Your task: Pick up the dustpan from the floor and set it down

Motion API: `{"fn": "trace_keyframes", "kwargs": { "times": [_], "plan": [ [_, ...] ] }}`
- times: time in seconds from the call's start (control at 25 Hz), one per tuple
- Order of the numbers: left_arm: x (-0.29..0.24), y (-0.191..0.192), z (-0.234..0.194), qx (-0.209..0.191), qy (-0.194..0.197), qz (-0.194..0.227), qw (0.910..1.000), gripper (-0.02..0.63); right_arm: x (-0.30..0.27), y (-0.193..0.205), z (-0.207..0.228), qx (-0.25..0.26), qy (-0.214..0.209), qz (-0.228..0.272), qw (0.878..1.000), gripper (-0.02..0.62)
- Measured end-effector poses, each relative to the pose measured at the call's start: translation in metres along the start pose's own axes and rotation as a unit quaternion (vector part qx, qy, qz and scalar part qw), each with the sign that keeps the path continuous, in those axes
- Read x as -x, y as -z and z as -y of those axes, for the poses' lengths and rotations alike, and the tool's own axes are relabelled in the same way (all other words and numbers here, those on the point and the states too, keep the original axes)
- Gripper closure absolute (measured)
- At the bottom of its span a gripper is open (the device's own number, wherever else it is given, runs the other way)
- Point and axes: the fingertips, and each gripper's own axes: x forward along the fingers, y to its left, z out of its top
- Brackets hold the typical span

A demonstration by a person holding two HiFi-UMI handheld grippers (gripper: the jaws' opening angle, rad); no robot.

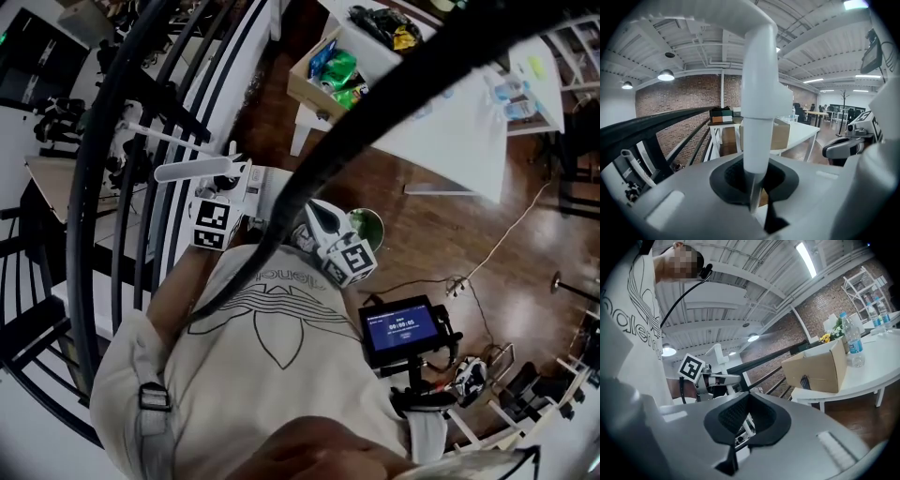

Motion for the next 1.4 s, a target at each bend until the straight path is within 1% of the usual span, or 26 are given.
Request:
{"fn": "trace_keyframes", "kwargs": {
  "times": [0.28,0.48,0.64,0.76,0.92,1.08,1.24,1.32,1.4],
  "plan": [
    [-0.008,0.004,-0.004,0.009,0.01,-0.007,0.9999,0.56,0.004,0.003,0.002,-0.011,0.016,-0.011,1.0,0.594],
    [-0.025,0.022,-0.005,0.012,0.021,-0.023,0.9994,0.558,0.01,0.013,0.005,-0.016,0.025,-0.031,0.999,0.594],
    [-0.051,0.052,-0.013,0.018,0.024,-0.039,0.9988,0.557,0.011,0.031,0.001,-0.027,0.033,-0.06,0.997,0.594],
    [-0.073,0.089,-0.02,0.028,0.027,-0.047,0.9982,0.557,0.015,0.051,-0.009,-0.029,0.039,-0.079,0.996,0.594],
    [-0.113,0.131,-0.03,0.028,0.041,-0.058,0.9971,0.555,0.017,0.071,-0.011,-0.044,0.048,-0.099,0.993,0.594],
    [-0.136,0.154,-0.039,0.027,0.034,-0.056,0.9975,0.555,0.026,0.077,-0.009,-0.058,0.064,-0.114,0.99,0.594],
    [-0.147,0.187,-0.04,0.026,0.025,-0.081,0.9961,0.557,0.037,0.086,-0.01,-0.075,0.081,-0.119,0.987,0.594],
    [-0.15,0.191,-0.041,0.021,0.021,-0.08,0.9964,0.557,0.035,0.086,-0.01,-0.077,0.082,-0.12,0.986,0.594],
    [-0.151,0.19,-0.039,0.009,0.025,-0.078,0.9966,0.557,0.034,0.085,-0.009,-0.075,0.081,-0.115,0.987,0.594]
  ]
}}
